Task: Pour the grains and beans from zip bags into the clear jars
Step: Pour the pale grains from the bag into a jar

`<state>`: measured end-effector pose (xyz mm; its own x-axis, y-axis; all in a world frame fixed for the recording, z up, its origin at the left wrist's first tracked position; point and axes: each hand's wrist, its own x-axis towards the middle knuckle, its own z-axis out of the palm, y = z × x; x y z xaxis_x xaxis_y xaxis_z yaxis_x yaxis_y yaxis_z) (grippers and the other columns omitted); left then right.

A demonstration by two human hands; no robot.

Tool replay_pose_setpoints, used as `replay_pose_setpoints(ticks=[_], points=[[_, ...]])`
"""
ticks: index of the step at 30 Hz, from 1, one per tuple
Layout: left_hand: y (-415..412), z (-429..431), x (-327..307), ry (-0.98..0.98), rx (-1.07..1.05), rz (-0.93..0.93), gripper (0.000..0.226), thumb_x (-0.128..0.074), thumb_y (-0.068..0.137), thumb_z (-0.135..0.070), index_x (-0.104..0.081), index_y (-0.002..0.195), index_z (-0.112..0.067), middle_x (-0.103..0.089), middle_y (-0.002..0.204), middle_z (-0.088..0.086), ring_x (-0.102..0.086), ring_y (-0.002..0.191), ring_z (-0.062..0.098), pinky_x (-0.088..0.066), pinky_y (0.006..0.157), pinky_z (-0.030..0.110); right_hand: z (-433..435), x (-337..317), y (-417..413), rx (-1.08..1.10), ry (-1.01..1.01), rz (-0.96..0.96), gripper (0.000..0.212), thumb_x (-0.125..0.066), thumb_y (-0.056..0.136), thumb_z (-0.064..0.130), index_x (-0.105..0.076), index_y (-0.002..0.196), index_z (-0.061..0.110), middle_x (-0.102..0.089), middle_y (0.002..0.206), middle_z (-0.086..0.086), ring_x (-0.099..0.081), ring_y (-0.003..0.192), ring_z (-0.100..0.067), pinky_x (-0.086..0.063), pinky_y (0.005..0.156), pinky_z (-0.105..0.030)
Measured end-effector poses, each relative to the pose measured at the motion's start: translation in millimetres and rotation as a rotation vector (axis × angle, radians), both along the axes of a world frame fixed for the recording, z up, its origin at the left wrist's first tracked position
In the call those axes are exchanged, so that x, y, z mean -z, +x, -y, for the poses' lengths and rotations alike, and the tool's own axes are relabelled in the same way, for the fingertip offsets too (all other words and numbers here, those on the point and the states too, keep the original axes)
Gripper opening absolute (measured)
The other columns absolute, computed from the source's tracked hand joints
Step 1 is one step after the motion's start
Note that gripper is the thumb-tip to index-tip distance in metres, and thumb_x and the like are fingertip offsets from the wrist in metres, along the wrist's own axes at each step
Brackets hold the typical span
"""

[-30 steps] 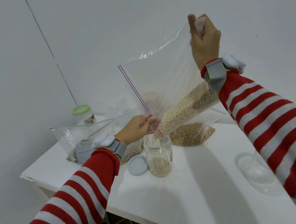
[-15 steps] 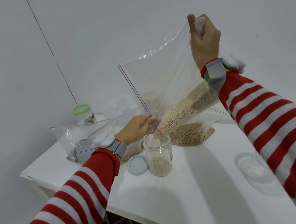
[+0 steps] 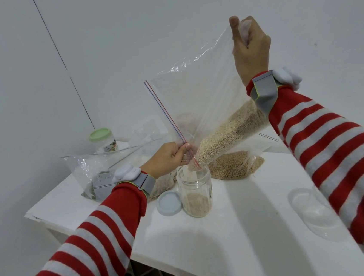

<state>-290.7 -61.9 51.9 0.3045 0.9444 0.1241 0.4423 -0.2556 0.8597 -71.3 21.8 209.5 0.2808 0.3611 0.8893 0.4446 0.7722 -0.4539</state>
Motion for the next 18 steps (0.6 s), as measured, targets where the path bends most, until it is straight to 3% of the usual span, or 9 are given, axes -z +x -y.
replay_pose_setpoints(ticks=[5,8,13,18], points=[[-0.7,-0.5,-0.1,0.014,-0.007,-0.019,0.028,-0.037,0.106,-0.016,-0.065,0.106,-0.013,-0.072,0.098,0.008,-0.07,0.086,0.005,-0.057,0.087,0.026,-2.0,0.5,-0.4,-0.02,-0.004,-0.015,0.045,-0.051,0.093,0.056,-0.027,0.063,0.033,-0.025,0.058,0.009,-0.033,0.054,-0.04,-0.038,0.047,-0.047],[-1.9,-2.0,0.9,0.025,-0.004,-0.04,0.029,-0.037,0.106,-0.018,-0.066,0.107,-0.014,-0.072,0.105,0.015,-0.071,0.094,0.014,-0.057,0.09,0.033,-2.6,0.4,-0.5,-0.02,-0.008,-0.015,0.043,-0.052,0.094,0.05,-0.027,0.063,0.033,-0.025,0.057,0.009,-0.034,0.054,-0.04,-0.039,0.046,-0.049],[-2.3,-3.2,1.5,0.027,-0.009,-0.054,0.031,-0.037,0.106,-0.019,-0.066,0.109,-0.011,-0.072,0.104,0.018,-0.071,0.097,0.021,-0.056,0.091,0.038,1.3,-1.3,0.1,-0.03,0.01,-0.013,0.046,-0.048,0.091,0.062,-0.026,0.062,0.033,-0.026,0.058,0.008,-0.034,0.053,-0.04,-0.038,0.045,-0.048],[-0.7,-1.5,-1.0,0.024,-0.005,-0.043,0.029,-0.037,0.106,-0.017,-0.065,0.109,-0.012,-0.072,0.107,0.017,-0.071,0.098,0.018,-0.057,0.089,0.031,2.0,-2.0,0.3,-0.022,0.01,-0.004,0.048,-0.047,0.089,0.066,-0.026,0.063,0.032,-0.025,0.059,0.002,-0.033,0.053,-0.04,-0.037,0.044,-0.049]])
